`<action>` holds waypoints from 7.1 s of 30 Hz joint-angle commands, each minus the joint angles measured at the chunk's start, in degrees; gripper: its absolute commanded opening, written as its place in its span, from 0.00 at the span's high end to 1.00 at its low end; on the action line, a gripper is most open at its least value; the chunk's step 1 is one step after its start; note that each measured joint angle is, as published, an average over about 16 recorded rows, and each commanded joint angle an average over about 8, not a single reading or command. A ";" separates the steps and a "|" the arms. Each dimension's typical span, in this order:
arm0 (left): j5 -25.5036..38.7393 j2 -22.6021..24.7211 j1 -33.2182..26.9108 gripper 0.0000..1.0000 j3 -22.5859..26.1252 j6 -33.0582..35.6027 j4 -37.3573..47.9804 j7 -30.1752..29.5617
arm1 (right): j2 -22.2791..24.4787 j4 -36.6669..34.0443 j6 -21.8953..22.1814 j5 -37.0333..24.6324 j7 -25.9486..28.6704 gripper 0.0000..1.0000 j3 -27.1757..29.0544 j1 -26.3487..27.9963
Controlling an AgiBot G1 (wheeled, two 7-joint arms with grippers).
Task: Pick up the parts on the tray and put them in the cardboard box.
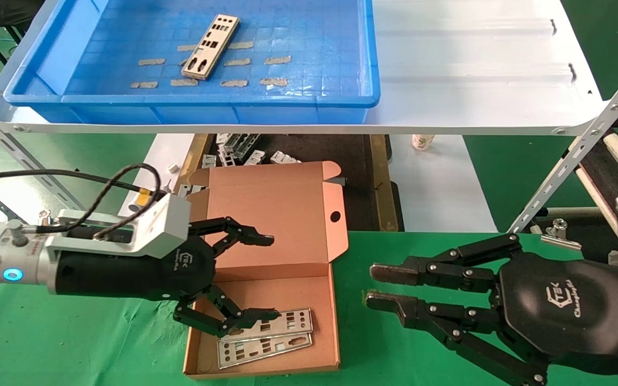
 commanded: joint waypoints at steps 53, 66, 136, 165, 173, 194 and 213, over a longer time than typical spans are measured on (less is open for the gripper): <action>-22.82 -15.61 21.77 0.00 -19.50 -3.68 -31.19 -14.33 | 0.02 -0.02 0.03 0.06 -0.03 0.00 -0.04 0.00; -22.18 -15.23 21.27 0.00 -19.03 -3.63 -30.50 -14.09 | 0.02 -0.02 0.03 0.06 -0.03 0.00 -0.04 0.00; -21.88 -15.05 21.00 0.00 -18.78 -3.55 -30.14 -13.96 | 0.02 -0.02 0.03 0.05 -0.03 0.00 -0.04 0.00; -21.88 -15.05 21.00 0.00 -18.78 -3.55 -30.13 -13.96 | 0.02 -0.02 0.03 0.02 -0.02 0.00 -0.04 0.00; -21.88 -15.05 21.00 0.00 -18.78 -3.55 -30.13 -13.96 | 0.02 -0.02 0.03 0.02 -0.02 0.00 -0.04 0.00; -21.87 -15.05 21.00 0.00 -18.78 -3.55 -30.13 -13.96 | 0.02 -0.02 0.03 0.02 -0.02 0.00 -0.04 0.00; -21.87 -15.05 21.00 0.00 -18.78 -3.55 -30.13 -13.96 | 0.02 -0.02 0.03 0.03 -0.02 0.00 -0.04 0.00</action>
